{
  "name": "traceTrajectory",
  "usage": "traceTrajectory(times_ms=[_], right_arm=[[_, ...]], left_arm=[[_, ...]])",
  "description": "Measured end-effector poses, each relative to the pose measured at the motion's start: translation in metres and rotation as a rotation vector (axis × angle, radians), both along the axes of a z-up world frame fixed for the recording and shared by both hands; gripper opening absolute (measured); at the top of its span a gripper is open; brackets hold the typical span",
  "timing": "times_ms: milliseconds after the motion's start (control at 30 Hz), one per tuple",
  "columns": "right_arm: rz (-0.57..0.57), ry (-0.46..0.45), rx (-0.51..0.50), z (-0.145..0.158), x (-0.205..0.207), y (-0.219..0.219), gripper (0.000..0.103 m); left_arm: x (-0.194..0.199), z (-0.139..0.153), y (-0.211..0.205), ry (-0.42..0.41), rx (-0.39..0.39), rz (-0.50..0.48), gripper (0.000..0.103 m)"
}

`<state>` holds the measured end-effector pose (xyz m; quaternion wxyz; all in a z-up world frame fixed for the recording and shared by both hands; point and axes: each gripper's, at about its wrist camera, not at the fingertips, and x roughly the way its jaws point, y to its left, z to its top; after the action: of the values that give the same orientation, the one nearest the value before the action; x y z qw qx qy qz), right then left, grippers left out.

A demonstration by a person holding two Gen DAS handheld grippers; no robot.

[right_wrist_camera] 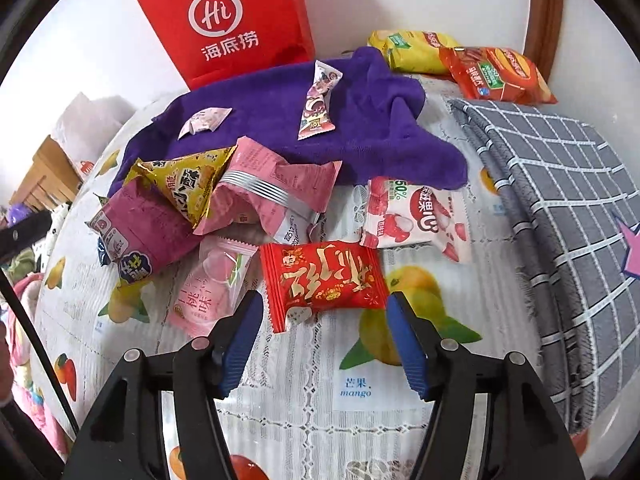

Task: Organize snacks
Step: 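Move the left tool back to the pile while the right grasps the red packet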

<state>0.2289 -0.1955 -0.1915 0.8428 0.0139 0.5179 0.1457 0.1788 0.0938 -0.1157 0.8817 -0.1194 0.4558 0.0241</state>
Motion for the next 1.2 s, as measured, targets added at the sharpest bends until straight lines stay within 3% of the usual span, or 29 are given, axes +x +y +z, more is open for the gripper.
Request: traceTrajectory(times_ms=[233,267,533,700,800,967,1200], right_arm=[[-0.019,0.014,0.025,-0.017,0.018,0.004,0.065],[-0.018,0.005,0.014,-0.02,0.019,0.006,0.07],[0.045,-0.072,-0.142,-0.028,0.013,0.03,0.071],[0.065,-0.067,-0.122,-0.029,0.012,0.03,0.074],[0.056,-0.075,-0.125,-0.029,0.011,0.029,0.072],[0.038,-0.081,-0.102,-0.026,0.001,0.023,0.058],[0.035,-0.137,-0.118,-0.027,-0.014,0.023,0.056]], left_arm=[[-0.011,-0.007,0.011,0.016,0.039,0.031,0.074],[-0.013,-0.006,0.012,0.015,0.044,0.03,0.074],[-0.012,-0.015,0.017,0.04,0.062,0.023,0.074],[-0.012,-0.019,0.011,0.048,0.065,0.009,0.074],[-0.013,-0.019,0.009,0.047,0.07,0.0,0.074],[-0.017,-0.02,0.016,0.044,0.069,0.007,0.074],[-0.02,-0.022,0.025,0.034,0.063,0.006,0.074]])
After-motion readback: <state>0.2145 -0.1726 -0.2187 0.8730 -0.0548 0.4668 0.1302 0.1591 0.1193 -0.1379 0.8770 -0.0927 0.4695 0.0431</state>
